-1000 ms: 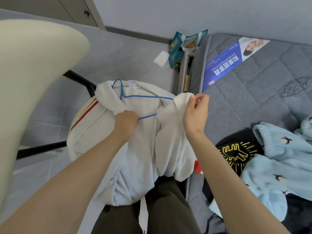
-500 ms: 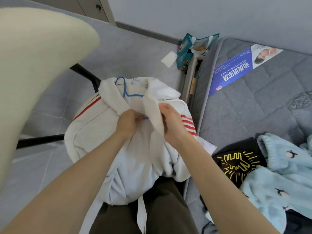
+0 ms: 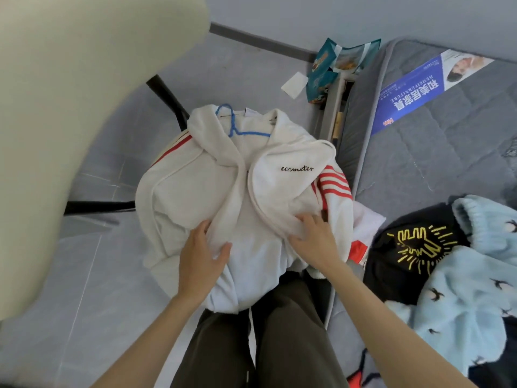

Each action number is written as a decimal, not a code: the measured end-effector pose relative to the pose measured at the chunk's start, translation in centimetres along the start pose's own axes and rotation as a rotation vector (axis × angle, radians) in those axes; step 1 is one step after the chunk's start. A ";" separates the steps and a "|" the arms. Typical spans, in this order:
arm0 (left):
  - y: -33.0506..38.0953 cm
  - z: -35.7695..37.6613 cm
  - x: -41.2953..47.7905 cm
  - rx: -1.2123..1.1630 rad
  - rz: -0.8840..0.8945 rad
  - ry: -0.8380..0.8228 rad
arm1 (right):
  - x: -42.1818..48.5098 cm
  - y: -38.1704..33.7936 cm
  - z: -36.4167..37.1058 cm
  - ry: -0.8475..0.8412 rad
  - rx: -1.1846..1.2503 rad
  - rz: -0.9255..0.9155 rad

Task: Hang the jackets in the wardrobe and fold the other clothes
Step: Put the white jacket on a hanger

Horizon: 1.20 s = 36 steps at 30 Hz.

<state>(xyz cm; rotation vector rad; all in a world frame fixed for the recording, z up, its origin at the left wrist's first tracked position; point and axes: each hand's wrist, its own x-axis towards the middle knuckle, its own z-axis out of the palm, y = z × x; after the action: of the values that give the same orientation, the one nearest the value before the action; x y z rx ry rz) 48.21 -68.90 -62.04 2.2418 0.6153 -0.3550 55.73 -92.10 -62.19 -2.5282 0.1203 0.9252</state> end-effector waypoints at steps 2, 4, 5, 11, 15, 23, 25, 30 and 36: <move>-1.1 -0.7 -1.2 0.012 -0.007 -0.011 | -1.3 0.1 1.3 0.086 -0.081 -0.006; -2.3 -1.6 -2.3 0.050 -0.002 -0.043 | -2.4 -0.4 2.6 0.133 -0.150 0.001; -3.0 -2.0 -2.8 0.067 0.008 -0.071 | -3.0 -0.7 3.1 0.136 -0.197 0.018; -4.1 -4.5 -5.3 0.239 0.058 -0.212 | -8.0 -3.6 5.6 0.125 -0.309 -0.019; -0.8 -6.9 -5.2 0.223 0.189 -0.191 | -10.4 -7.2 3.7 0.180 0.015 -0.069; 7.7 -5.9 1.0 -0.394 0.278 -0.200 | -7.3 -12.3 -2.6 0.128 1.127 -0.049; 6.7 -4.8 1.5 -0.505 0.145 -0.308 | -6.7 -11.0 -1.4 0.135 1.132 0.003; -0.3 -1.8 -2.6 -0.037 -0.027 -0.161 | -7.8 -5.7 5.0 -0.045 0.613 0.182; -5.6 -0.8 -6.1 0.146 -0.148 -0.079 | -8.4 -2.2 9.0 -0.109 0.095 0.113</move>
<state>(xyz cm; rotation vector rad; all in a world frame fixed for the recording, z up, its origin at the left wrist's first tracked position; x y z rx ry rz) 40.16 -66.94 -62.28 2.3135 0.7362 -0.5763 44.40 -86.83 -62.15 -2.3982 0.2695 1.0735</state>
